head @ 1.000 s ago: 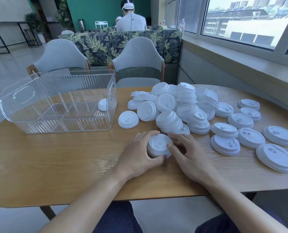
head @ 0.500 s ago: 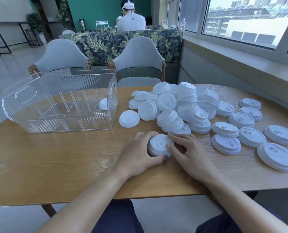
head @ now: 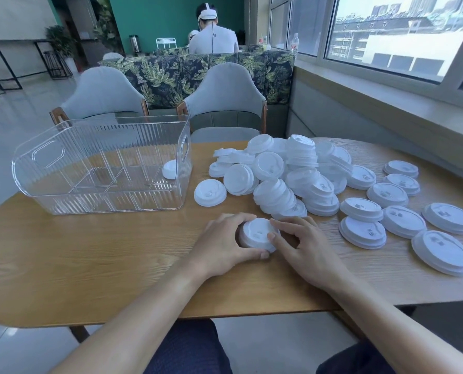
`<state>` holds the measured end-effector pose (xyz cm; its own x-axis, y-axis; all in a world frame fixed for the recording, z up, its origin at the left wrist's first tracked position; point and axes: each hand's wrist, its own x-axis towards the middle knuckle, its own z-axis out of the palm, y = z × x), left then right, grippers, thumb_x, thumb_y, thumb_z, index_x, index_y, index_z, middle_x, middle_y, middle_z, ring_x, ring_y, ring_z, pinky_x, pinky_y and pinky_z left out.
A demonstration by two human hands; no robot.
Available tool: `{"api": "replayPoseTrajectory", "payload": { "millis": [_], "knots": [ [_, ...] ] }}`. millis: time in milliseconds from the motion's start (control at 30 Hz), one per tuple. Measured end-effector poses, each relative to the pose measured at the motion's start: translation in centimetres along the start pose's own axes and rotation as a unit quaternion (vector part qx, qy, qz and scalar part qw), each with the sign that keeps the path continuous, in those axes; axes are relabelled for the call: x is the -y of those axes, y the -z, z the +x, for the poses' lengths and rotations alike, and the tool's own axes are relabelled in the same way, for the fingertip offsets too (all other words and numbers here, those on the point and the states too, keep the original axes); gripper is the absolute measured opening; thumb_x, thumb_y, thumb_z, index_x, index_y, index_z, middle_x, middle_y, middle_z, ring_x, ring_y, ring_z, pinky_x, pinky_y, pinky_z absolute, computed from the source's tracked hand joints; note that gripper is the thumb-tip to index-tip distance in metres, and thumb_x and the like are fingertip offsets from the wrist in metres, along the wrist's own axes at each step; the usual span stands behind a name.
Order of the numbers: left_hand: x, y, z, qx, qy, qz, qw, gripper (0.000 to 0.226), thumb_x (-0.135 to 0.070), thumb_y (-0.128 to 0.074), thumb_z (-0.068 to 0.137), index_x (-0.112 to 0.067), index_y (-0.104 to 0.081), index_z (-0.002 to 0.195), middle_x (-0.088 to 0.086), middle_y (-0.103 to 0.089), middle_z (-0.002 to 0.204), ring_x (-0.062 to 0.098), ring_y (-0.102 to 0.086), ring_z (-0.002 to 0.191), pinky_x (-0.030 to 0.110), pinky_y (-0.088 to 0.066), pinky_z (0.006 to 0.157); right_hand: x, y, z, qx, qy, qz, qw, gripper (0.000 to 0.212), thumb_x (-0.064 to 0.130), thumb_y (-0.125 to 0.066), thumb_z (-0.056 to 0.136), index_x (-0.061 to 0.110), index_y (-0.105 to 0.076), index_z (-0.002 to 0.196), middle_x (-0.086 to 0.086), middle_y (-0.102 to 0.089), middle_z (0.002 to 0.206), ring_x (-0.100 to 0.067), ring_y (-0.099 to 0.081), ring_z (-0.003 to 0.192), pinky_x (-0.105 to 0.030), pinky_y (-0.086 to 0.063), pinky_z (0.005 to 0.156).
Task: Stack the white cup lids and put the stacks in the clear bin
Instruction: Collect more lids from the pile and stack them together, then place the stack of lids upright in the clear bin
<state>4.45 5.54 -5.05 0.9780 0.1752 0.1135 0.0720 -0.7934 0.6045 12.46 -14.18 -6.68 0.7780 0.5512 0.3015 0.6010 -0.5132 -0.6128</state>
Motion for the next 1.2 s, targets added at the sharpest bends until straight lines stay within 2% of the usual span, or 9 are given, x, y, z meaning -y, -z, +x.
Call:
{"api": "replayPoseTrajectory", "payload": {
  "millis": [133, 333, 467, 567, 700, 833, 933, 1100, 1200],
  "knots": [
    [-0.5, 0.2, -0.2, 0.002, -0.015, 0.013, 1.000, 0.076, -0.057, -0.087, 0.071, -0.041, -0.054, 0.138, -0.038, -0.038, 0.107, -0.001, -0.038, 0.116, 0.025, -0.032, 0.105, 0.2, 0.0, -0.2, -0.009, -0.003, 0.000, 1.000, 0.044, 0.047, -0.060, 0.096, 0.024, -0.066, 0.133, 0.014, -0.062, 0.131, -0.004, -0.042, 0.125, -0.015, -0.029, 0.101],
    [-1.0, -0.3, -0.8, -0.029, -0.018, 0.037, 0.999, 0.081, -0.063, -0.080, 0.073, -0.034, -0.050, 0.142, -0.019, -0.055, 0.131, 0.008, -0.044, 0.128, 0.033, -0.036, 0.108, 0.9, -0.2, -0.6, -0.023, -0.012, 0.009, 1.000, 0.036, 0.048, -0.059, 0.095, 0.030, -0.065, 0.126, 0.020, -0.061, 0.120, -0.003, -0.047, 0.117, -0.021, -0.037, 0.098],
    [-0.8, -0.5, -1.5, -0.076, -0.014, 0.008, 0.997, 0.079, -0.058, -0.082, 0.073, -0.030, -0.052, 0.140, -0.017, -0.058, 0.131, 0.008, -0.048, 0.123, 0.031, -0.038, 0.106, 1.1, -0.1, -0.7, -0.023, 0.002, 0.018, 1.000, 0.025, 0.049, -0.051, 0.098, 0.034, -0.064, 0.113, 0.022, -0.062, 0.114, -0.003, -0.050, 0.112, -0.025, -0.040, 0.096],
    [0.3, 0.2, -2.2, -0.090, -0.001, -0.040, 0.995, 0.080, -0.060, -0.083, 0.072, -0.032, -0.051, 0.140, -0.020, -0.056, 0.132, 0.005, -0.050, 0.125, 0.034, -0.041, 0.109, 1.3, -0.2, -0.7, -0.039, 0.002, 0.031, 0.999, 0.020, 0.046, -0.049, 0.100, 0.035, -0.063, 0.109, 0.025, -0.061, 0.105, 0.000, -0.051, 0.105, -0.017, -0.037, 0.088],
    [2.1, 2.0, -3.1, -0.119, 0.007, -0.113, 0.986, 0.082, -0.063, -0.082, 0.064, -0.035, -0.054, 0.136, -0.020, -0.059, 0.129, 0.002, -0.057, 0.120, 0.034, -0.048, 0.104, 2.3, -1.1, -0.7, -0.043, 0.000, 0.051, 0.998, 0.016, 0.043, -0.052, 0.100, 0.035, -0.065, 0.104, 0.024, -0.062, 0.102, 0.003, -0.055, 0.100, -0.009, -0.037, 0.080],
    [3.4, 5.0, -3.7, -0.162, -0.010, -0.119, 0.980, 0.079, -0.060, -0.079, 0.063, -0.035, -0.055, 0.134, -0.020, -0.060, 0.129, 0.000, -0.056, 0.119, 0.029, -0.046, 0.104, 3.7, -2.8, -0.3, -0.016, 0.031, 0.045, 0.998, 0.012, 0.038, -0.058, 0.098, 0.031, -0.066, 0.103, 0.021, -0.063, 0.100, 0.002, -0.058, 0.101, -0.019, -0.045, 0.086],
    [4.6, 7.5, -3.6, -0.191, -0.016, -0.116, 0.975, 0.080, -0.060, -0.078, 0.062, -0.034, -0.055, 0.135, -0.019, -0.059, 0.131, 0.003, -0.054, 0.121, 0.030, -0.045, 0.105, 4.7, -3.9, 0.2, 0.005, 0.071, 0.014, 0.997, 0.014, 0.036, -0.059, 0.098, 0.025, -0.066, 0.105, 0.020, -0.060, 0.098, -0.001, -0.056, 0.102, -0.020, -0.045, 0.091],
    [6.8, 11.4, -2.4, -0.239, -0.005, -0.108, 0.965, 0.086, -0.063, -0.075, 0.060, -0.030, -0.055, 0.136, -0.016, -0.059, 0.130, 0.001, -0.054, 0.117, 0.015, -0.042, 0.096, 5.8, -5.0, 1.5, 0.026, 0.100, -0.015, 0.995, 0.016, 0.037, -0.057, 0.098, 0.026, -0.065, 0.106, 0.021, -0.058, 0.097, -0.002, -0.052, 0.102, -0.019, -0.042, 0.090],
    [8.2, 13.2, -1.3, -0.255, 0.004, -0.109, 0.961, 0.086, -0.063, -0.075, 0.061, -0.029, -0.054, 0.137, -0.017, -0.059, 0.130, -0.002, -0.054, 0.114, 0.007, -0.039, 0.090, 6.1, -5.5, 2.2, 0.032, 0.102, -0.015, 0.994, 0.017, 0.036, -0.058, 0.098, 0.027, -0.065, 0.109, 0.024, -0.057, 0.098, 0.000, -0.052, 0.104, -0.011, -0.038, 0.091]
  ]
}}
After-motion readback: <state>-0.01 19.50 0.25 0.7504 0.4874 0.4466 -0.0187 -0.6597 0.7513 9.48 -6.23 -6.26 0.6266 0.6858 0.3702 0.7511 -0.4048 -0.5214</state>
